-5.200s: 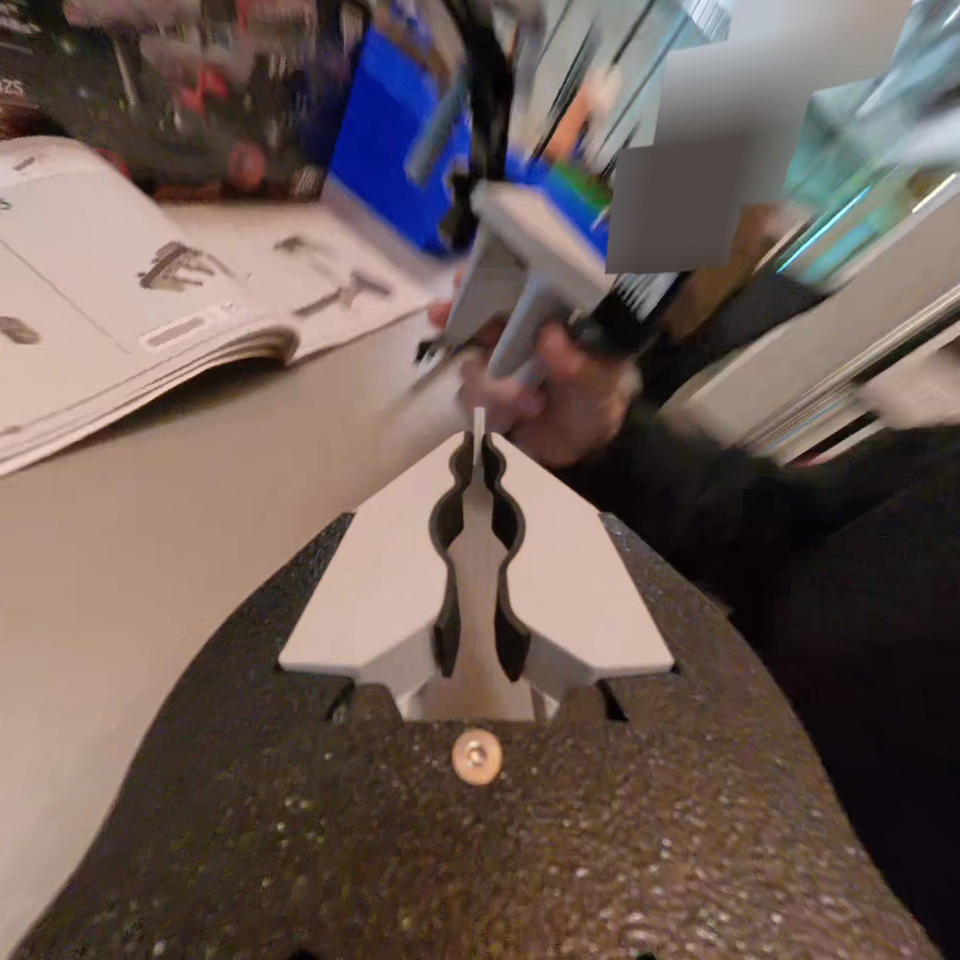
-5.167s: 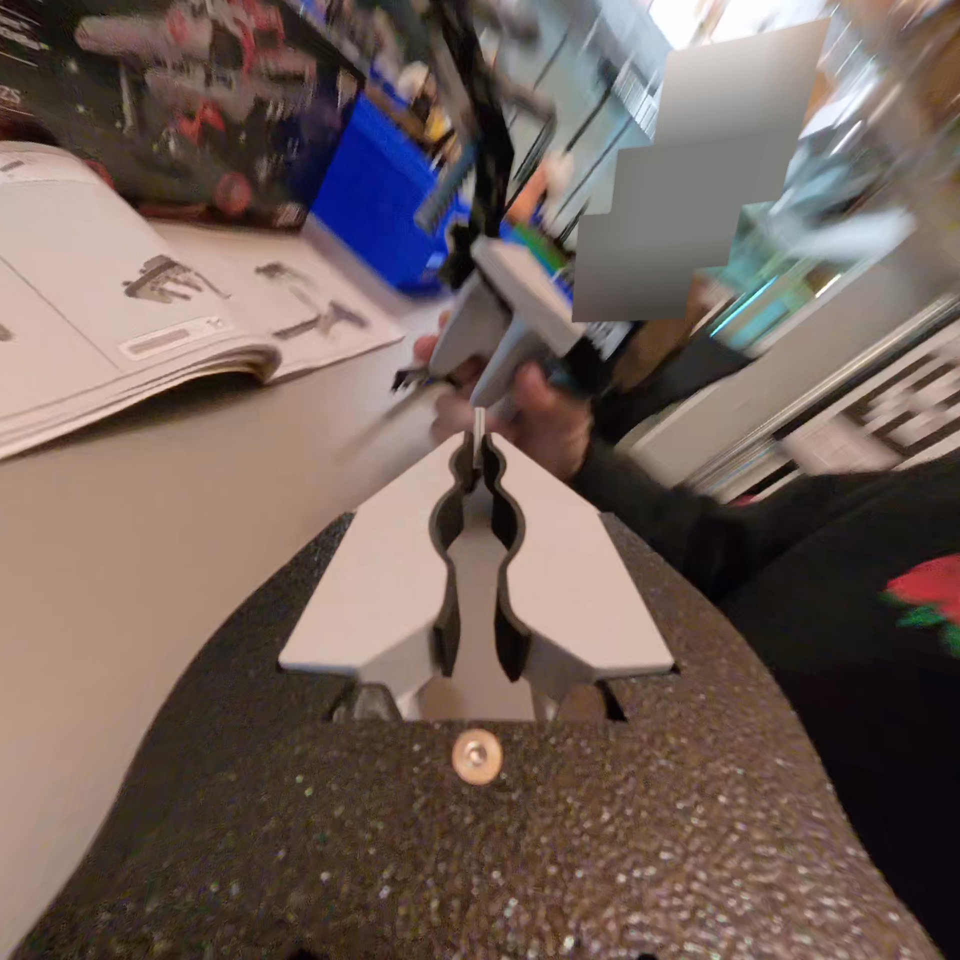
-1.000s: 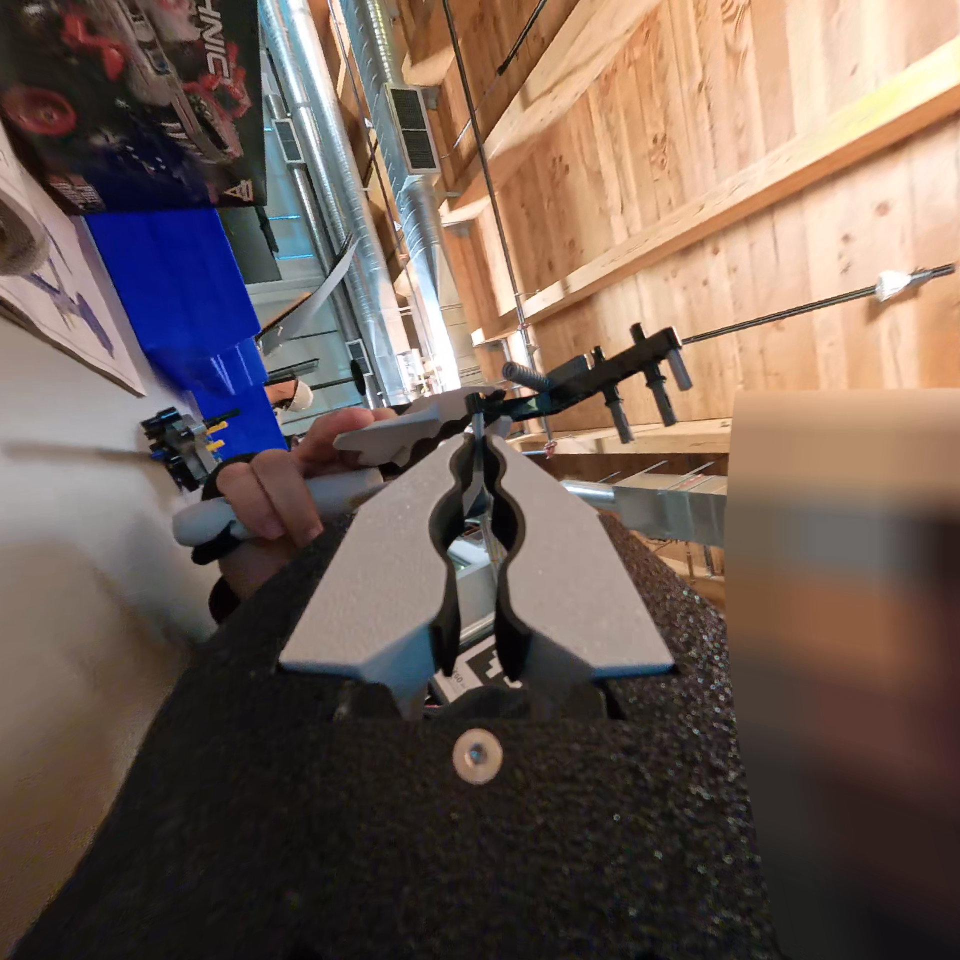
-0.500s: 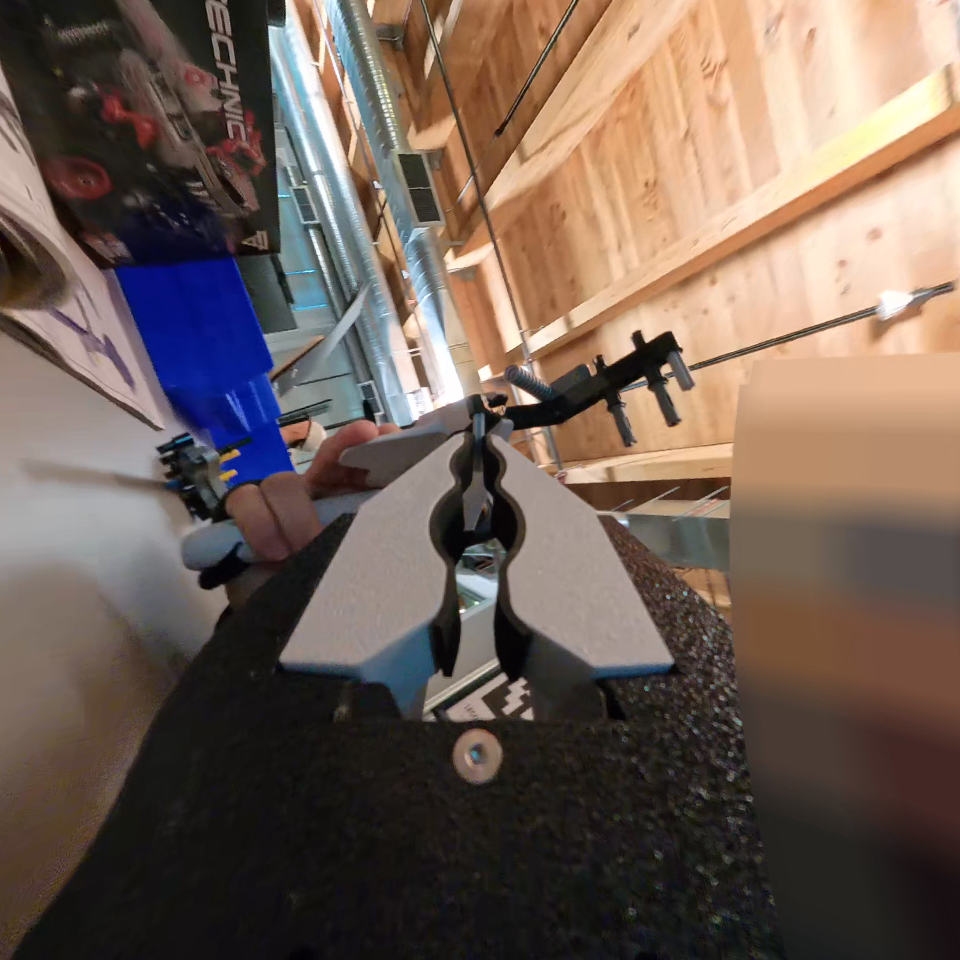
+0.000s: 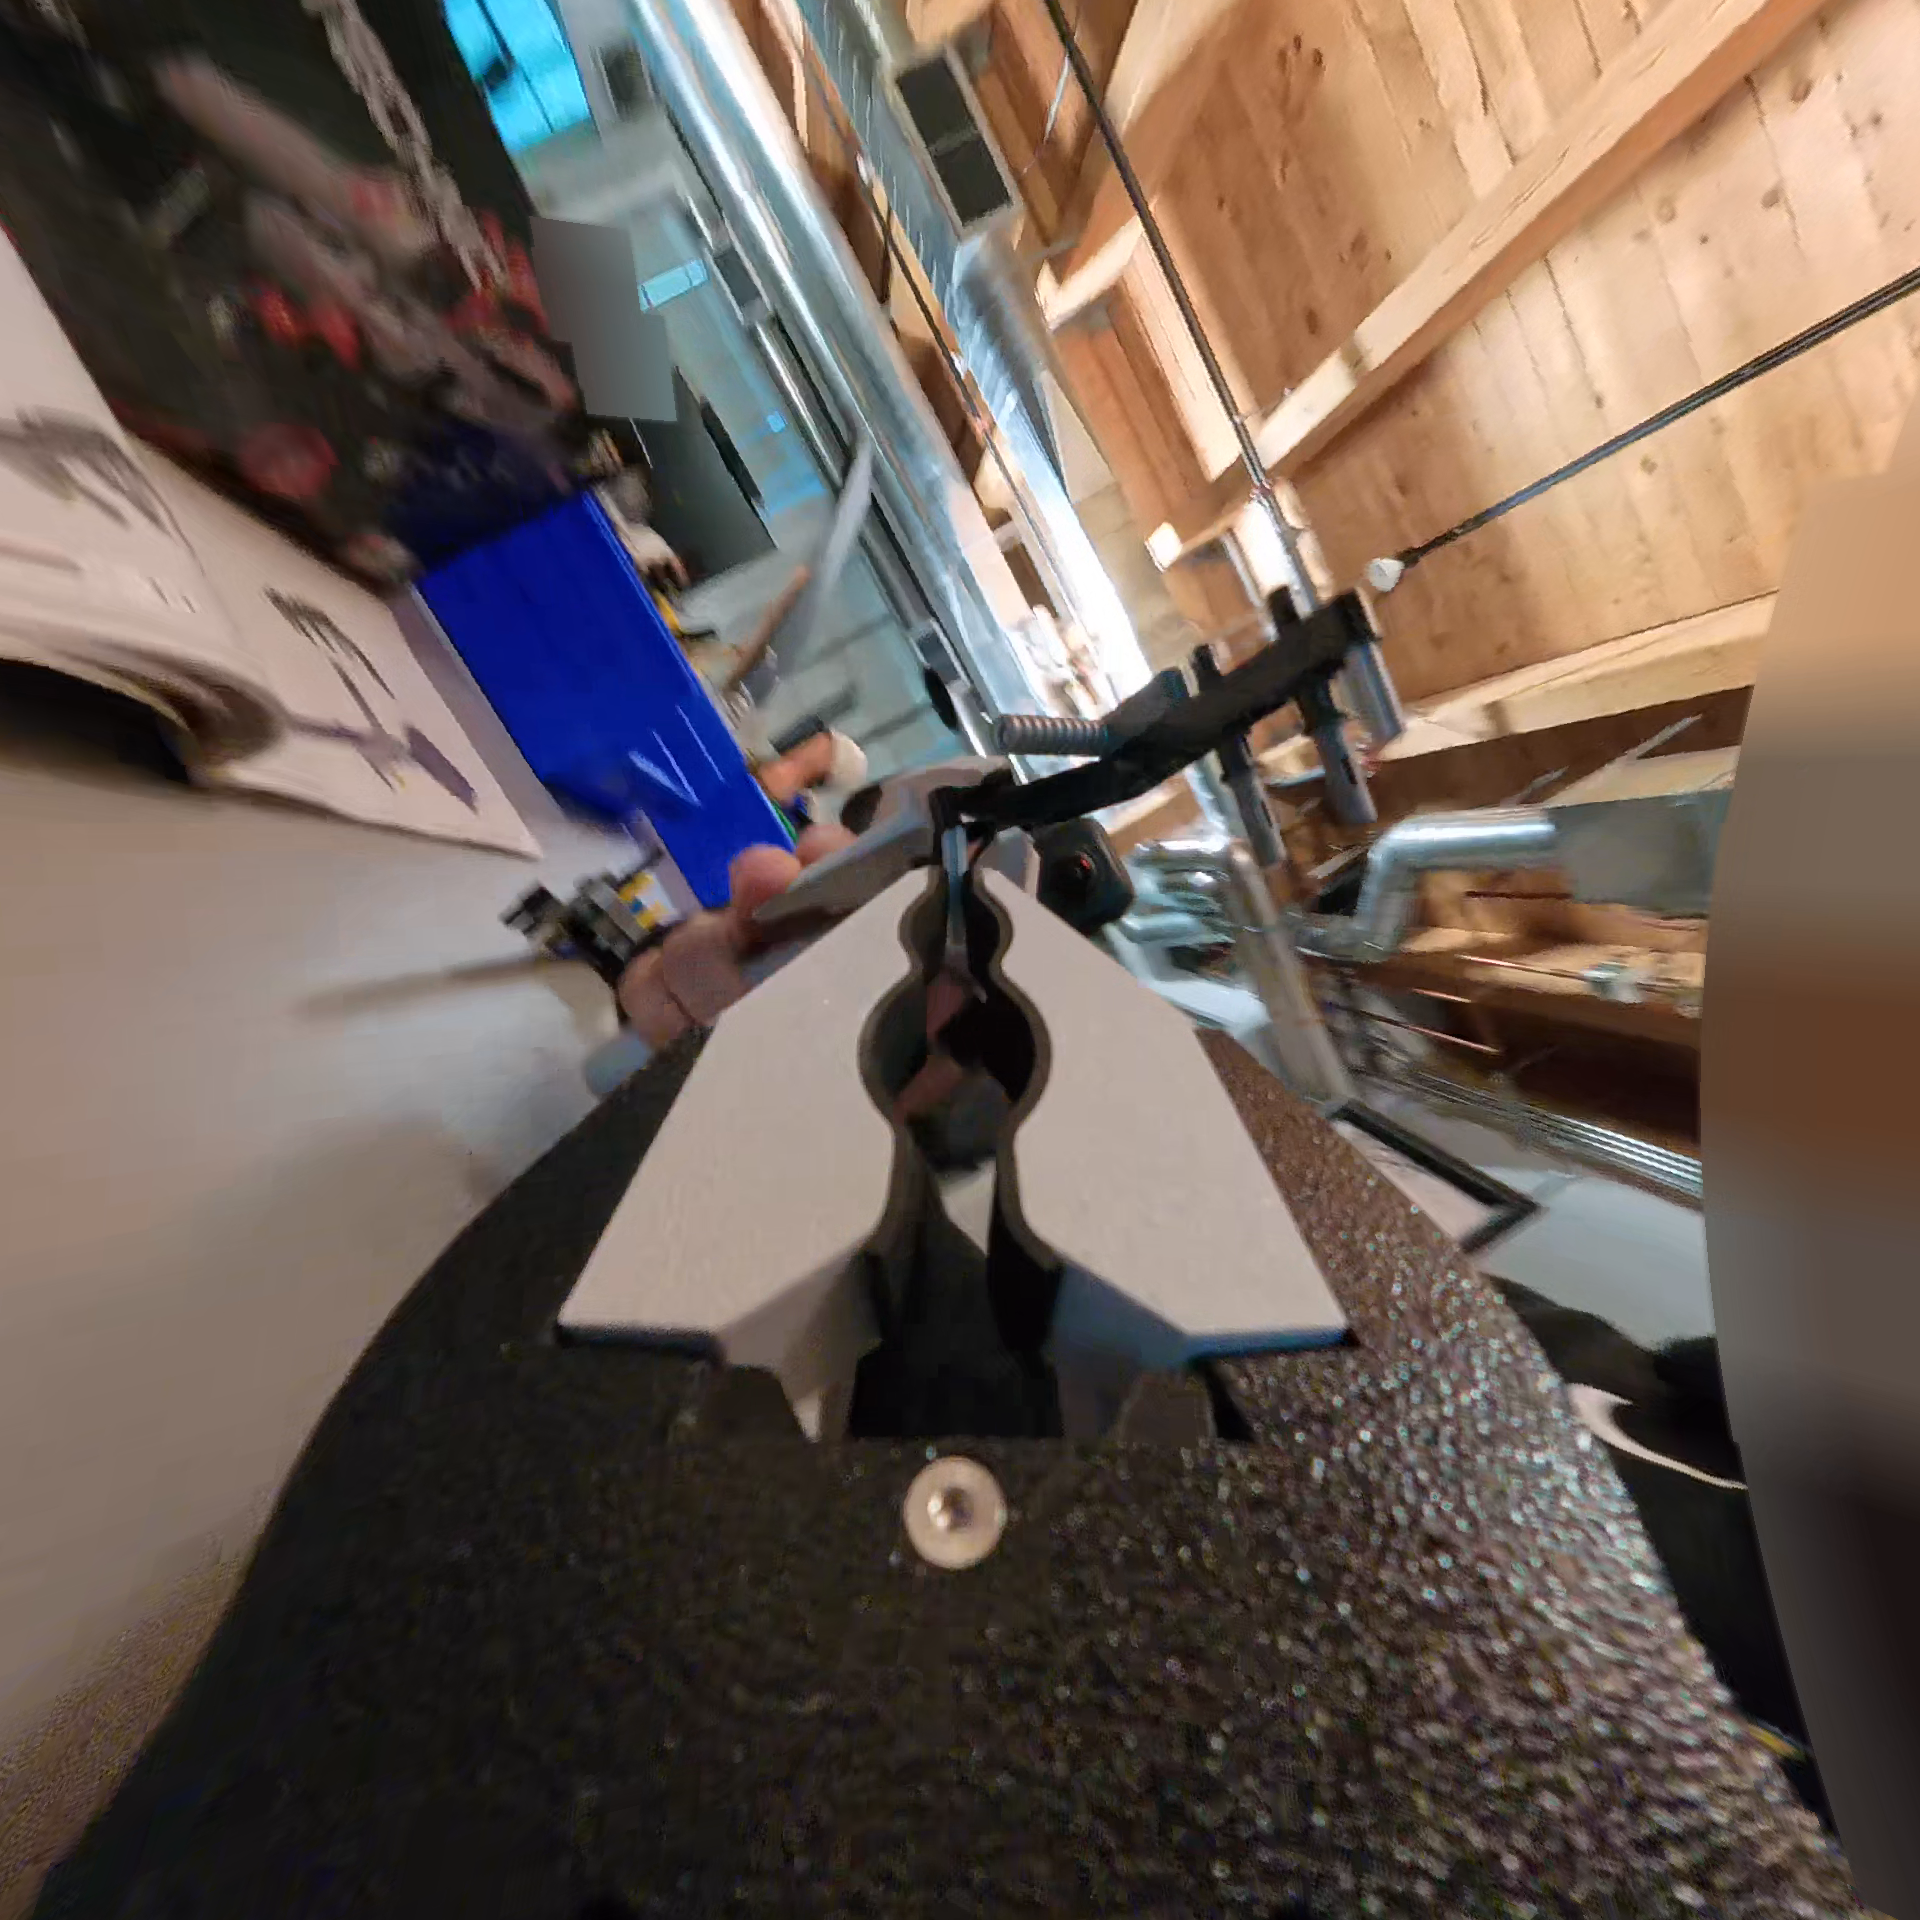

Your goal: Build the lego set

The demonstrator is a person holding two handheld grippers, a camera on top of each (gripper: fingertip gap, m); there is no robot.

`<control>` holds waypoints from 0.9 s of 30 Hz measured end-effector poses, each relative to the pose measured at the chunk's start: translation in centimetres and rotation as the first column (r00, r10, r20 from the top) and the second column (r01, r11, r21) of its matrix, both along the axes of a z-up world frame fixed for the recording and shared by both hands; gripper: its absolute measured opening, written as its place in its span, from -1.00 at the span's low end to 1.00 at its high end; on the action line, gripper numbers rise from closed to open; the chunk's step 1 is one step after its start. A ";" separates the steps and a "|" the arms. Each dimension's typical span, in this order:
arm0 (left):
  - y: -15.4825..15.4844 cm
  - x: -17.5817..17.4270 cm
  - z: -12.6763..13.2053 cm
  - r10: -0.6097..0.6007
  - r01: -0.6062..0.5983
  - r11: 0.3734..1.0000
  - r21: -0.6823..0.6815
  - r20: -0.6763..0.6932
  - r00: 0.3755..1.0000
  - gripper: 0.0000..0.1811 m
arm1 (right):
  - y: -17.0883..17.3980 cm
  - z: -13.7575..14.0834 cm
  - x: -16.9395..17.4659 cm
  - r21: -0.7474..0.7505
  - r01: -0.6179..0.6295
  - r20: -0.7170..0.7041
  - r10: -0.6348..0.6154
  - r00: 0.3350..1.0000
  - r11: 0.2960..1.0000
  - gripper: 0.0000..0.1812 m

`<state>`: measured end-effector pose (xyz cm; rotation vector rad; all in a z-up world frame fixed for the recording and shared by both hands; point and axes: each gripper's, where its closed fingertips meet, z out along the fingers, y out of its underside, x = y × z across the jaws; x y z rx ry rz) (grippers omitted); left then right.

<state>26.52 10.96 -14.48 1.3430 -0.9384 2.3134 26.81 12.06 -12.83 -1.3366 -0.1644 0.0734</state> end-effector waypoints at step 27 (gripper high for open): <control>-0.3 0.1 -0.3 -0.061 0.061 0.998 0.011 0.011 0.998 -0.98 | -0.4 -0.6 -0.1 -0.048 -0.045 0.014 0.046 0.999 0.998 -0.93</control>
